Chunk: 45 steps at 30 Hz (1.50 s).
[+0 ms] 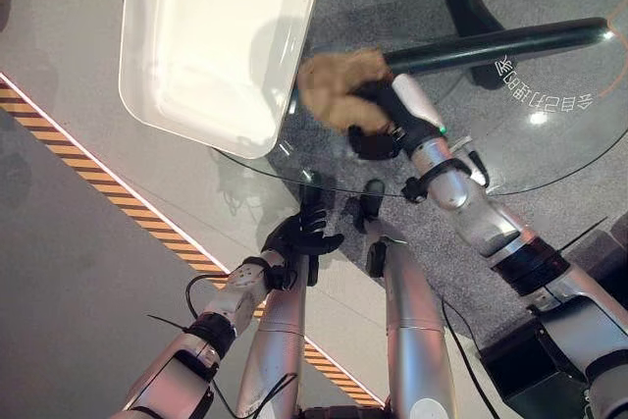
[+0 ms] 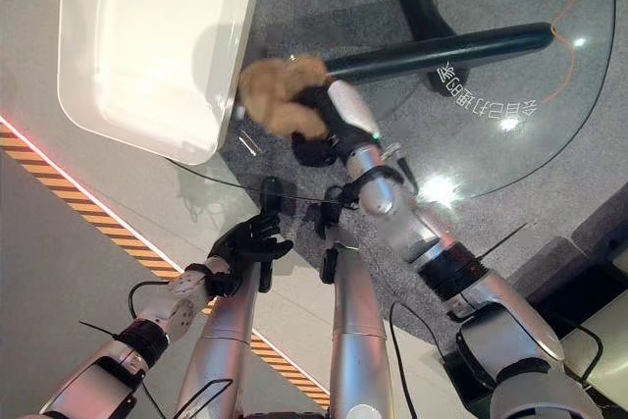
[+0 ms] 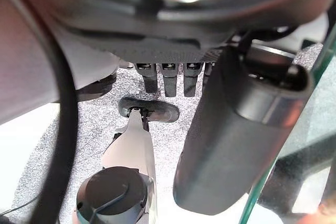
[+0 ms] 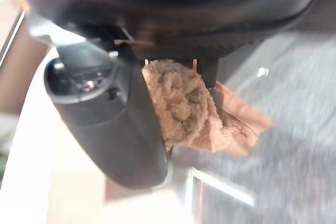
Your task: Wipe the table with a cloth and put it in the basket.
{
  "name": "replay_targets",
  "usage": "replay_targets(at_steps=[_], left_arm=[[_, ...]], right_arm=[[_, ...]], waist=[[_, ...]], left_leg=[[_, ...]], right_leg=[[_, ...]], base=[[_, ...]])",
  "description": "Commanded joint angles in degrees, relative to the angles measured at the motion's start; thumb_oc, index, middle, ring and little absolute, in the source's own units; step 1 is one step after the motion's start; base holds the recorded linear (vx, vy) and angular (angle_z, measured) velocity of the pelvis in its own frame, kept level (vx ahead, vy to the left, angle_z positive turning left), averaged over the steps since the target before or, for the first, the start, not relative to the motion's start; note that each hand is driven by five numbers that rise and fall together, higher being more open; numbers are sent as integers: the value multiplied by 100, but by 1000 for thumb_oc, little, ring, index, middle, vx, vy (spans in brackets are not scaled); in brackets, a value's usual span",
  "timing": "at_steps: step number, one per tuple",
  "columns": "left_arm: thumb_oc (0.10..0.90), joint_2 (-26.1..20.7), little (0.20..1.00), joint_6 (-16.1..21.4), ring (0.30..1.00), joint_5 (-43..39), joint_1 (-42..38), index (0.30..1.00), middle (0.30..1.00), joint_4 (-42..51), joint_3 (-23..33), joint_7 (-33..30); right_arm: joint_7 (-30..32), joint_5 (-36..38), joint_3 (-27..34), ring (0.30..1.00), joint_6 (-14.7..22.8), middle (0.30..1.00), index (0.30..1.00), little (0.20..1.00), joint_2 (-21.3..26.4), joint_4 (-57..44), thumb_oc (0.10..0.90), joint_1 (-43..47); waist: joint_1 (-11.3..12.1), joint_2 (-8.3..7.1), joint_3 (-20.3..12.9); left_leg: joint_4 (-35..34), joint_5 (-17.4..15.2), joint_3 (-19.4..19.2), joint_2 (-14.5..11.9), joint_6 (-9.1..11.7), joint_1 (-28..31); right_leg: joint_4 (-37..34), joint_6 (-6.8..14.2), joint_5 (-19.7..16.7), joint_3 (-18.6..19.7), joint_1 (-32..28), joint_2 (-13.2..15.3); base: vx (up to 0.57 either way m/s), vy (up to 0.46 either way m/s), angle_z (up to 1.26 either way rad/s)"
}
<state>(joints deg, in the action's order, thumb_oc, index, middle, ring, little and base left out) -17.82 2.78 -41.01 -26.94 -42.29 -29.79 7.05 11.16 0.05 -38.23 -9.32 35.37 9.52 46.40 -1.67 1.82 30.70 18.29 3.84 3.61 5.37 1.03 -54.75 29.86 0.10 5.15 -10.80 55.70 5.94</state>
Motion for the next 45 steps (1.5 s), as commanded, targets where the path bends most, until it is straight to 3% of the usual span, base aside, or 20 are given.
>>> replay_targets(at_steps=[1, 8, 19, 26, 34, 45], left_arm=[[800, 202, 900, -385, 900, -83, 954, 900, 900, 76, -413, 108], [800, 186, 900, -451, 900, -149, 881, 900, 900, 95, -468, 76], [800, 165, 900, -511, 900, -190, 833, 900, 900, 93, -478, 25], [800, 158, 900, -434, 900, -253, 881, 900, 900, 94, -428, -132], [800, 157, 900, -278, 900, -696, 1075, 900, 900, -20, -122, -2], [800, -16, 900, -304, 900, -1694, 1796, 900, 900, 373, 477, 852]], right_arm=[[-408, 91, -278, 300, 444, 300, 300, 200, -226, -690, 100, -428], [-647, 35, -395, 300, 486, 300, 300, 200, -194, -665, 100, -466], [-468, 153, -289, 300, 607, 300, 300, 200, -131, -596, 100, -579], [-775, 322, -281, 300, 639, 300, 300, 200, -166, -735, 100, -686], [-358, 455, -44, 300, 849, 300, 300, 200, -237, -811, 100, -960], [128, 690, 890, 300, 930, 300, 300, 200, -168, -1202, 100, -1498]], waist=[[163, 41, -91], [160, 38, -91], [132, 22, -91], [139, 18, -91], [165, -60, -91], [247, -83, -91]], left_leg=[[719, -614, -469, 122, -233, -96], [766, -617, -466, 126, -237, -141], [822, -628, -460, 128, -252, -150], [783, -623, -444, 129, -253, -38], [691, -649, -380, 127, -230, 432], [473, -745, -334, 89, -233, 1442]], right_leg=[[-927, 495, -825, 566, 34, -230], [-877, 504, -822, 549, 83, -213], [-825, 496, -824, 581, 100, -232], [-819, 476, -793, 574, 4, -242], [-847, 430, -673, 529, -492, -284], [-900, 375, -456, 428, -1534, -272]], base=[[4, -1, 4], [0, 0, 0], [0, 0, 0], [0, 0, 0], [-24, -35, 1], [-12, -23, 2]])
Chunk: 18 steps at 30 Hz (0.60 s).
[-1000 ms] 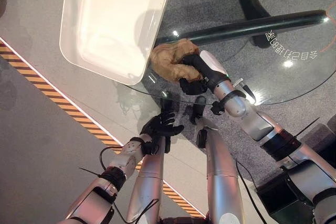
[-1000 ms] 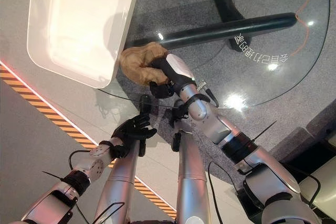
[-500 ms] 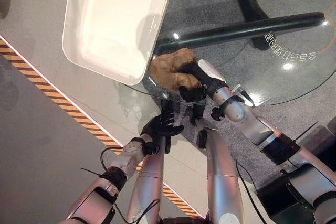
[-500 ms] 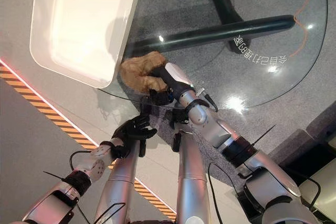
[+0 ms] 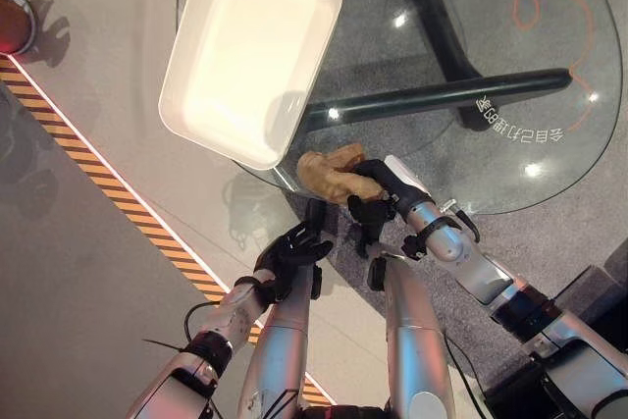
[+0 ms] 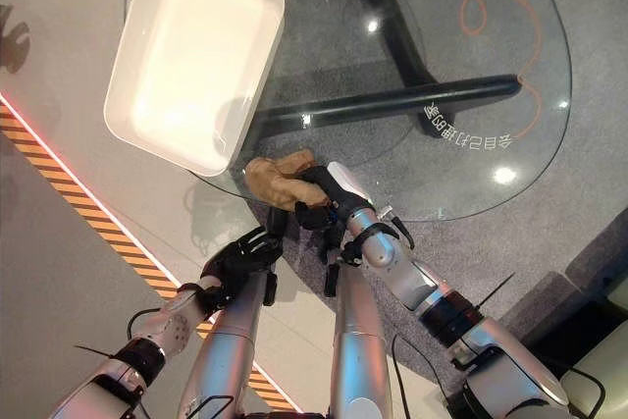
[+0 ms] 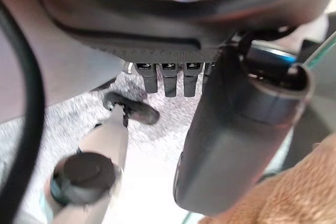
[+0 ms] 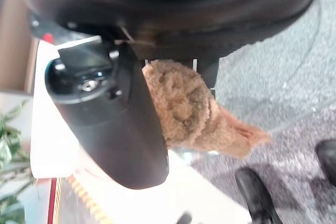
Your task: Wipe the table with a cloth and put it in the basket.
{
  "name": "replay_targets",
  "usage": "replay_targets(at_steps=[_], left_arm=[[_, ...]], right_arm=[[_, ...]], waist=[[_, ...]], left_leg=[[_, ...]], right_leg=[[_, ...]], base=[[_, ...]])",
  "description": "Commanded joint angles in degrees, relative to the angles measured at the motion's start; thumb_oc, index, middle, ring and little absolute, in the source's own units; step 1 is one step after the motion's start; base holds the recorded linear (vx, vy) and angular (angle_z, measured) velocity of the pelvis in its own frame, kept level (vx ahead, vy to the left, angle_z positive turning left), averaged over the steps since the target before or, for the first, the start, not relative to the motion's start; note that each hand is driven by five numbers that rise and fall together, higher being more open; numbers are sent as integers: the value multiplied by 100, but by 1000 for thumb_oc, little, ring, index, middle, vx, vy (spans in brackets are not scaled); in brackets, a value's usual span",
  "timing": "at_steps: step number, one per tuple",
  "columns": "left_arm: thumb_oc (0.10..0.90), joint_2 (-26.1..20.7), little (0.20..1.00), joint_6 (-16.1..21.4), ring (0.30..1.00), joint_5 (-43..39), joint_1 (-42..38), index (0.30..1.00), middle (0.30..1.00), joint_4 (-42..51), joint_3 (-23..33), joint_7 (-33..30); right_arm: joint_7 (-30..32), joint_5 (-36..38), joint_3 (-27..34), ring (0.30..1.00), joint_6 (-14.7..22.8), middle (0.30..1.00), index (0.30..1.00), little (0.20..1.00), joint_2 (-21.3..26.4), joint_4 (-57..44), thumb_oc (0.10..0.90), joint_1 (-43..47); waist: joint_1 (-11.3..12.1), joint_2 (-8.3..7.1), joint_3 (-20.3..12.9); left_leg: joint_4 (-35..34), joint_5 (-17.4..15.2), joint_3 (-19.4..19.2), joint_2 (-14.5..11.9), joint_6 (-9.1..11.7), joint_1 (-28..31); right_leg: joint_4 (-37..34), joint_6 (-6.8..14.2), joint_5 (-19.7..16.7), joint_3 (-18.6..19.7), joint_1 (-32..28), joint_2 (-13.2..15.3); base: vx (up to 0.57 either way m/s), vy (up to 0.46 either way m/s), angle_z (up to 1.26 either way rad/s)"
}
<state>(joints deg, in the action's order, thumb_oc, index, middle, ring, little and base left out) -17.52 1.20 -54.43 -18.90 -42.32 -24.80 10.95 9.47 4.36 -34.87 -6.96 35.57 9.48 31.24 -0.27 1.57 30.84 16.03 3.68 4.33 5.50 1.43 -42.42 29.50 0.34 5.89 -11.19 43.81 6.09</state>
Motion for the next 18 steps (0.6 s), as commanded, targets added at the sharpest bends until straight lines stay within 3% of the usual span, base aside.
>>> replay_targets(at_steps=[1, 7, 9, 11, 18], left_arm=[[800, -72, 900, -177, 900, -439, 1101, 900, 900, 477, 40, 567], [800, -164, 900, -358, 900, -623, 1493, 900, 900, 958, 173, 800], [800, -183, 900, -431, 900, -620, 1629, 900, 900, 1098, 215, 901], [800, -252, 900, -446, 900, -658, 1736, 900, 900, 1173, 193, 971], [800, -300, 900, -733, 900, -1752, 2006, 900, 900, 1799, 259, 2096]], right_arm=[[351, 290, 682, 300, 702, 300, 300, 200, -186, -1285, 100, -87], [504, 386, 1160, 300, 833, 300, 300, 200, -193, -1603, 100, -517], [252, 1203, 1324, 300, 954, 300, 300, 200, -195, -1802, 100, -634], [205, 1266, 1405, 300, 1083, 300, 300, 200, -245, -1970, 100, -772], [-210, 1928, 1639, 300, 1536, 300, 300, 200, -257, -2658, 100, -1112]], waist=[[110, -54, -105], [103, -44, -105], [97, -39, -105], [84, -59, -105], [2, -60, -105]], left_leg=[[678, -744, -402, 72, -276, 320], [574, -795, -394, 37, -287, 754], [558, -817, -407, 24, -302, 861], [573, -838, -409, 7, -288, 942], [534, -868, -491, -35, -327, 1143]], right_leg=[[-879, 345, -507, 466, -463, -285], [-953, 338, -433, 476, -905, -277], [-970, 328, -408, 478, -1021, -279], [-958, 324, -367, 483, -1119, -280], [-1025, 308, -327, 546, -1346, -305]], base=[[2, -17, 3], [0, -3, 1], [0, 0, 0], [0, 0, 0], [3, 10, -3]])
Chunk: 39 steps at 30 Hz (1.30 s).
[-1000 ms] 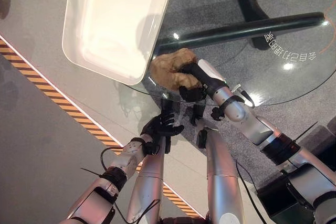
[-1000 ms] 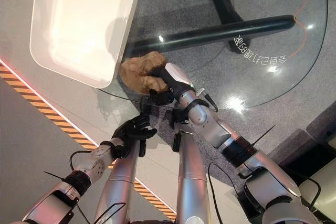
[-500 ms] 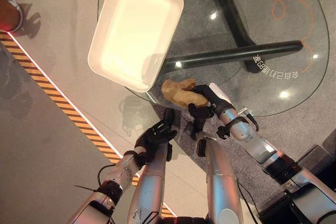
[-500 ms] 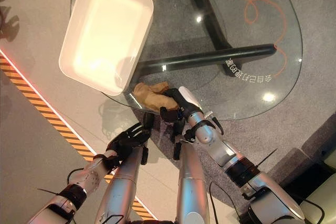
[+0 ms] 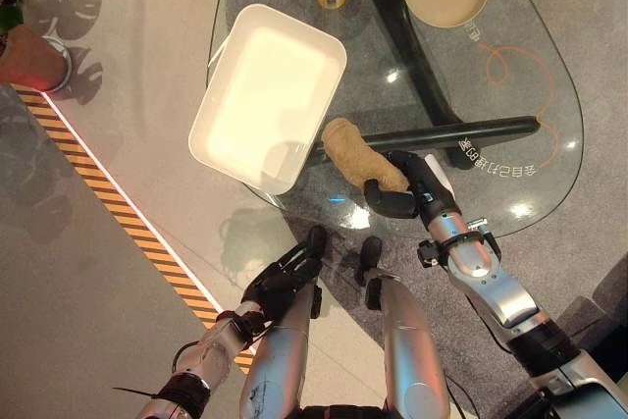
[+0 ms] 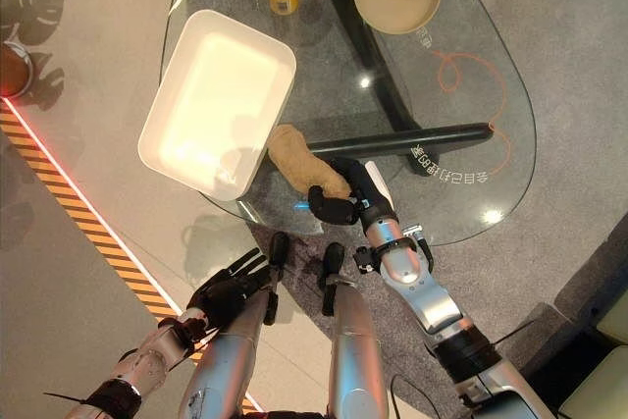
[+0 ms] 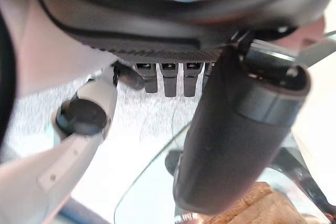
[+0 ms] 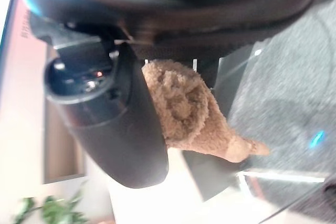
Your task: Wipe the table with a cloth and put it in the basket.
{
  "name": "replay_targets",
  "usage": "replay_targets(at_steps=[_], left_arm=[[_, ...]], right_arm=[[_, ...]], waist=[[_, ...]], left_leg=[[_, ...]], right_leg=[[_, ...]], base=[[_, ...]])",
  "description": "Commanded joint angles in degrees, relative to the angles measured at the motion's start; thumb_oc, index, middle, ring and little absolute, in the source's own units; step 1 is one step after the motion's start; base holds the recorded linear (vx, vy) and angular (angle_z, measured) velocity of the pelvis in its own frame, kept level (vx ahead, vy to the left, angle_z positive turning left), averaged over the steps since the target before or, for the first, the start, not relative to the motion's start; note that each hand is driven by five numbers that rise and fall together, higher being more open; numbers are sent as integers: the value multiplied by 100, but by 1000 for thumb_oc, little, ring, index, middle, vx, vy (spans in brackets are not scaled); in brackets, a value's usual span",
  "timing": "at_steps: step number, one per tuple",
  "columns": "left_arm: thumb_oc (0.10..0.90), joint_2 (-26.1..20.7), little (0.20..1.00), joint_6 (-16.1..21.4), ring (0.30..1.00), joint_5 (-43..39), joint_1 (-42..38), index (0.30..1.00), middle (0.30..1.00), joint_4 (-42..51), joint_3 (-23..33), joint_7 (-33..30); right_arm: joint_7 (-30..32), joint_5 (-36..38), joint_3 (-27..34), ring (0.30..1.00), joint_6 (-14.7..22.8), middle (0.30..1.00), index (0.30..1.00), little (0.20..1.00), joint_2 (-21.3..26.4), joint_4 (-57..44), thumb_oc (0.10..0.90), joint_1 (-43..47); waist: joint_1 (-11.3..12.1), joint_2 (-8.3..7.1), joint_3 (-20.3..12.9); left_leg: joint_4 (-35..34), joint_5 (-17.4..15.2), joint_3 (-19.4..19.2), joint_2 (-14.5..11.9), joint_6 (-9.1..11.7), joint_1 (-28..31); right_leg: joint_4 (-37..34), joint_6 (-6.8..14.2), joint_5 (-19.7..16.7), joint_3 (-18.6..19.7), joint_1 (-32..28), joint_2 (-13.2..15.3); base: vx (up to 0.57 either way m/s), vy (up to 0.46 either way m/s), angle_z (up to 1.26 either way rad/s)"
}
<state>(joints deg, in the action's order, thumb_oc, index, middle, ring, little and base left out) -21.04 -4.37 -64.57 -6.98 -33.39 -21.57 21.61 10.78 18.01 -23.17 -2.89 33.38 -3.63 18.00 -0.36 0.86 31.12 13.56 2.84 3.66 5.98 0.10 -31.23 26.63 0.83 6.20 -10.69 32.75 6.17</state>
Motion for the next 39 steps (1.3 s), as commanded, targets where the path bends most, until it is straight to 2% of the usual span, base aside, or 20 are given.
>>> replay_targets(at_steps=[1, 3, 4, 7, 12, 15, 19, 25, 27, 31, 33, 36, 39], left_arm=[[800, 26, 900, -195, 900, -897, 836, 900, 900, 1055, -43, 1159], [800, 14, 900, -136, 900, -969, 863, 900, 900, 1149, -18, 1341], [800, -32, 900, -96, 900, -1359, 896, 900, 900, 1404, -14, 1705], [800, -44, 900, -167, 900, -1805, 930, 900, 900, 1818, 128, 2089], [800, -101, 900, -117, 900, -2200, 885, 900, 900, 2332, 190, 2314], [800, -78, 900, -167, 900, -2538, 764, 900, 900, 2500, 251, 2231], [800, -41, 900, -126, 900, -2768, 620, 900, 900, 2663, 361, 2219], [800, -74, 900, 104, 900, -2786, 507, 900, 900, 2872, 521, 2002], [800, -119, 900, 153, 900, -2709, 406, 900, 900, 2888, 594, 1847], [800, -203, 900, 22, 900, -2398, 268, 900, 900, 2913, 677, 1623], [800, -226, 900, -7, 900, -2397, 189, 900, 900, 2838, 676, 1566], [800, -265, 900, 61, 900, -2398, 4, 900, 900, 2773, 707, 1550], [800, -298, 900, 133, 900, -2323, -74, 900, 900, 2827, 767, 1558]], right_arm=[[-373, 632, 509, 300, 1148, 300, 300, 200, -41, -1434, 100, 162], [-395, 693, 534, 300, 1194, 300, 300, 200, -34, -1490, 100, 112], [-455, 800, 623, 300, 1337, 300, 300, 200, -26, -1540, 100, 0], [-530, 908, 689, 300, 1504, 300, 300, 200, -25, -1655, 100, -156], [-816, 1209, 790, 300, 1789, 300, 300, 200, 29, -1785, 100, -251], [-977, 1327, 805, 300, 1850, 300, 300, 200, 4, -1909, 100, -179], [-830, 1171, 864, 300, 1943, 300, 300, 200, 14, -1941, 100, -124], [-922, 1379, 1051, 300, 2219, 300, 300, 200, 36, -1923, 100, -215], [-1177, 1549, 1094, 300, 2348, 300, 300, 200, 37, -1952, 100, -223], [-1871, 2171, 1047, 300, 2608, 300, 300, 200, -31, -2074, 100, -117], [-2157, 2365, 1030, 300, 2621, 300, 300, 200, -102, -2117, 100, -82], [-2063, 2041, 951, 300, 2461, 300, 300, 200, -108, -2079, 100, 37], [-2183, 2099, 905, 300, 2311, 300, 300, 200, -52, -2032, 100, 41]], waist=[[1, 12, -132], [-10, 11, -132], [-29, 12, -132], [-45, 2, -132], [-59, -29, -132], [-61, -55, -132], [-65, -93, -132], [-78, -147, -132], [-93, -174, -132], [-99, -185, -132], [-111, -183, -132], [-138, -177, -132], [-160, -181, -132]], left_leg=[[791, -792, -436, -88, -196, 19], [779, -794, -449, -94, -199, 35], [783, -796, -474, -104, -215, 50], [773, -802, -519, -118, -224, 77], [831, -800, -546, -120, -225, 72], [861, -801, -548, -118, -222, 79], [900, -805, -561, -127, -229, 76], [931, -796, -571, -145, -228, 71], [971, -795, -568, -141, -227, 53], [1042, -798, -556, -129, -225, 28], [1082, -804, -545, -122, -214, 21], [1153, -809, -551, -121, -202, 12], [1182, -791, -571, -129, -195, -18]], right_leg=[[-736, 256, -356, 508, -237, -316], [-744, 255, -355, 518, -248, -323], [-740, 249, -359, 531, -265, -331], [-765, 243, -363, 548, -298, -338], [-782, 215, -378, 572, -347, -350], [-771, 203, -370, 583, -371, -356], [-759, 196, -371, 592, -384, -358], [-764, 196, -371, 601, -421, -365], [-749, 195, -375, 614, -419, -371], [-754, 188, -388, 653, -426, -379], [-738, 195, -385, 667, -435, -376], [-711, 194, -382, 702, -441, -372], [-722, 186, -390, 728, -437, -371]], base=[[3, 15, -6], [0, 0, 0], [0, 0, 0], [1, 2, -1], [9, 0, -9], [5, -2, -2], [0, 0, 0], [0, 0, 0], [4, -15, 0], [0, 0, 0], [0, 0, 0], [0, 0, 0], [-1, 5, -2]])
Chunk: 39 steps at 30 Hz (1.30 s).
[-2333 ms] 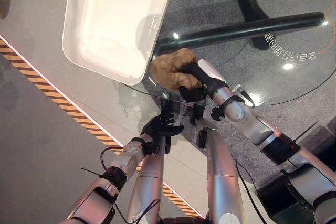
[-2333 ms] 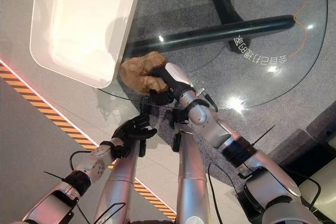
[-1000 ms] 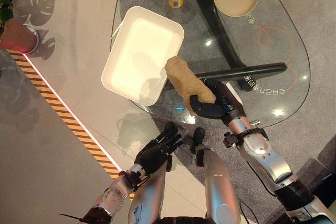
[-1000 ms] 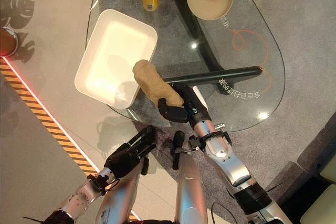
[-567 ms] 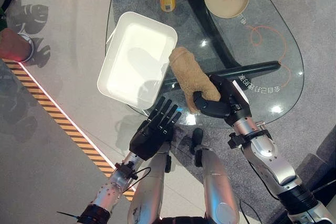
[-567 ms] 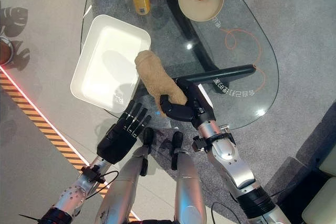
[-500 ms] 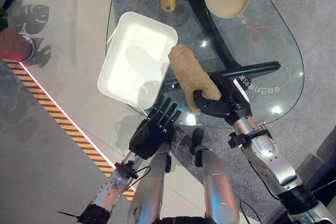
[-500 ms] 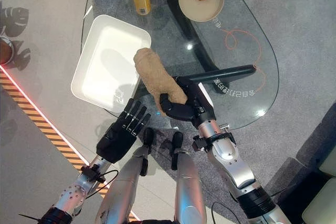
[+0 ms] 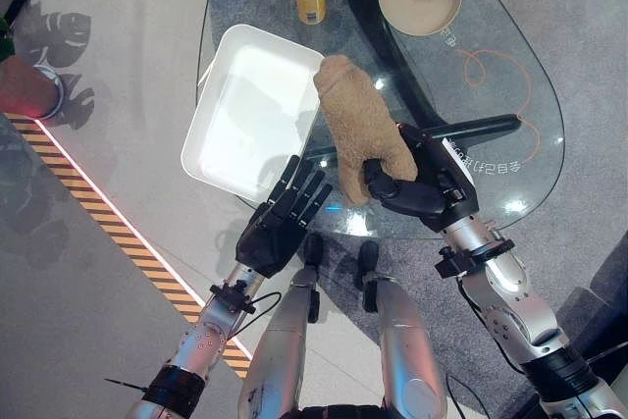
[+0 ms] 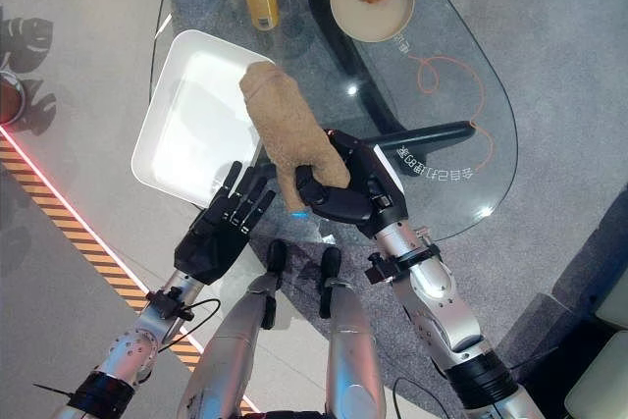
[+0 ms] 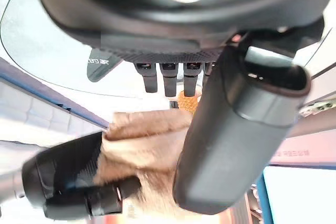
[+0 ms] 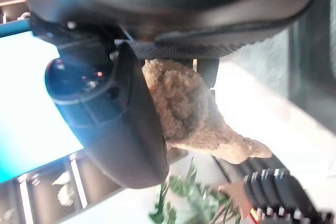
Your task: Wipe the table with a cloth and put it in the basket.
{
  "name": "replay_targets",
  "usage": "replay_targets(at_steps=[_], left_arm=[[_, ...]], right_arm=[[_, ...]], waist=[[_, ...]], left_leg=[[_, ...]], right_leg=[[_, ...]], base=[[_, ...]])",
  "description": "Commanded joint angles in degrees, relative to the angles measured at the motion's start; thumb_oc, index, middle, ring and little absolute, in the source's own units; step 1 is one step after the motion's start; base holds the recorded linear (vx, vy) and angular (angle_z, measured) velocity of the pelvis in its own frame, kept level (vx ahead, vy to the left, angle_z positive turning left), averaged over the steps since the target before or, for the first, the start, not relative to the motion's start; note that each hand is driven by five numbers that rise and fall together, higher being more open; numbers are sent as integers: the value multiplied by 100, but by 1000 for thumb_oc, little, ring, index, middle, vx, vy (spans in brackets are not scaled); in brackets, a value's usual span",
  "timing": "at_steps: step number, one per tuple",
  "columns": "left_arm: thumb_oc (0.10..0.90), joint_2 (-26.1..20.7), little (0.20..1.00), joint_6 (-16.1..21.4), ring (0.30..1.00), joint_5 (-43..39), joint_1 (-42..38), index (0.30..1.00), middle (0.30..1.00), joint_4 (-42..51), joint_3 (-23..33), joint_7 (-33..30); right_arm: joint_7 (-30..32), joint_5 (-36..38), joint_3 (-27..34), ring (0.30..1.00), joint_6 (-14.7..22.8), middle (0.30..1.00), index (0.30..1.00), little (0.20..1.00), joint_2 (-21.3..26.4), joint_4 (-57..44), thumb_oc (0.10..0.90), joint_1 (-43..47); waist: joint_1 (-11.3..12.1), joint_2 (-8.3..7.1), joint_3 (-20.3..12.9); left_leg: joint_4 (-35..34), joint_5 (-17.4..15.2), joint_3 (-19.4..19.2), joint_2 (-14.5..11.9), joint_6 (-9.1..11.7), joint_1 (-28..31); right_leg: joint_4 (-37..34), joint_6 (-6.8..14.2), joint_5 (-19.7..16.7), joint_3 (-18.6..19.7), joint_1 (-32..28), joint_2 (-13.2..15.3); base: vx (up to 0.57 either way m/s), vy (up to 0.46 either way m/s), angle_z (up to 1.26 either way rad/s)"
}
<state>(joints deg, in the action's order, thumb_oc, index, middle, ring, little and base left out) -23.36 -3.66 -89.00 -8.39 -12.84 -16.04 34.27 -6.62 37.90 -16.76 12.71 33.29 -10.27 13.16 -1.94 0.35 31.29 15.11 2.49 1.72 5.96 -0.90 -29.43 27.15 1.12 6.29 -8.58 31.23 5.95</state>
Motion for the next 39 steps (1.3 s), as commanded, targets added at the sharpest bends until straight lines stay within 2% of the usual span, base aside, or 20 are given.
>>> replay_targets(at_steps=[1, 7, 11, 13, 23, 29, 33, 35, 39], left_arm=[[800, -90, 900, 86, 900, 152, 47, 900, 900, 796, 214, 296], [800, -193, 900, 196, 900, 197, -185, 900, 900, 992, 45, 46], [800, -244, 900, 312, 900, -17, -410, 900, 900, 1143, -112, 121], [800, -244, 900, 342, 900, -76, -427, 900, 900, 1215, -129, 182], [800, -350, 900, 540, 900, -507, -483, 900, 900, 1806, -344, 321], [800, -291, 900, 572, 900, -747, -617, 900, 900, 1990, -437, 476], [800, -297, 900, 616, 900, -914, -620, 900, 900, 2098, -453, 714], [800, -303, 900, 610, 900, -989, -601, 900, 900, 2194, -420, 1015], [800, -351, 900, 637, 900, -943, -597, 900, 900, 2211, -407, 1108]], right_arm=[[-527, 106, 231, 300, 676, 300, 300, 200, -39, -1365, 100, 481], [-787, 3, -86, 300, 277, 300, 300, 200, 20, -1339, 100, 504], [-133, -905, -515, 300, -68, 300, 300, 200, 177, -1131, 100, 686], [85, -1135, -610, 300, -157, 300, 300, 200, 231, -1028, 100, 714], [498, -1813, -1099, 300, -616, 300, 300, 200, 449, -831, 100, 896], [1093, -2510, -1307, 300, -996, 300, 300, 200, 517, -603, 100, 1104], [1377, -2727, -1306, 300, -1106, 300, 300, 200, 557, -476, 100, 1115], [1510, -2586, -1264, 300, -1109, 300, 300, 200, 539, -403, 100, 1079], [1688, -2404, -1188, 300, -1002, 300, 300, 200, 517, -295, 100, 1063]], waist=[[-6, -131, -150], [-36, -142, -150], [-41, -135, -150], [-35, -128, -150], [17, -88, -150], [39, -84, -150], [46, -77, -150], [57, -72, -150], [70, -66, -150]], left_leg=[[1061, -769, -385, -134, -89, -210], [1092, -721, -378, -122, -77, -265], [1131, -693, -367, -103, -71, -318], [1125, -683, -367, -99, -71, -318], [1042, -591, -338, -41, -65, -386], [975, -564, -337, -22, -73, -360], [922, -533, -345, -14, -73, -362], [896, -534, -352, -13, -69, -352], [837, -518, -346, -12, -65, -318]], right_leg=[[-764, 157, -386, 523, -293, -352], [-751, 161, -403, 539, -264, -354], [-750, 152, -420, 567, -231, -349], [-766, 147, -420, 565, -244, -343], [-851, 137, -465, 583, -217, -337], [-897, 148, -491, 614, -226, -342], [-931, 150, -509, 618, -225, -344], [-937, 155, -508, 624, -225, -345], [-975, 156, -522, 617, -255, -341]], base=[[-7, 10, -7], [-5, 1, -5], [0, 0, 0], [0, 0, 0], [0, 0, 0], [0, 0, 0], [0, 0, 0], [0, 0, 0], [0, 0, 0]])
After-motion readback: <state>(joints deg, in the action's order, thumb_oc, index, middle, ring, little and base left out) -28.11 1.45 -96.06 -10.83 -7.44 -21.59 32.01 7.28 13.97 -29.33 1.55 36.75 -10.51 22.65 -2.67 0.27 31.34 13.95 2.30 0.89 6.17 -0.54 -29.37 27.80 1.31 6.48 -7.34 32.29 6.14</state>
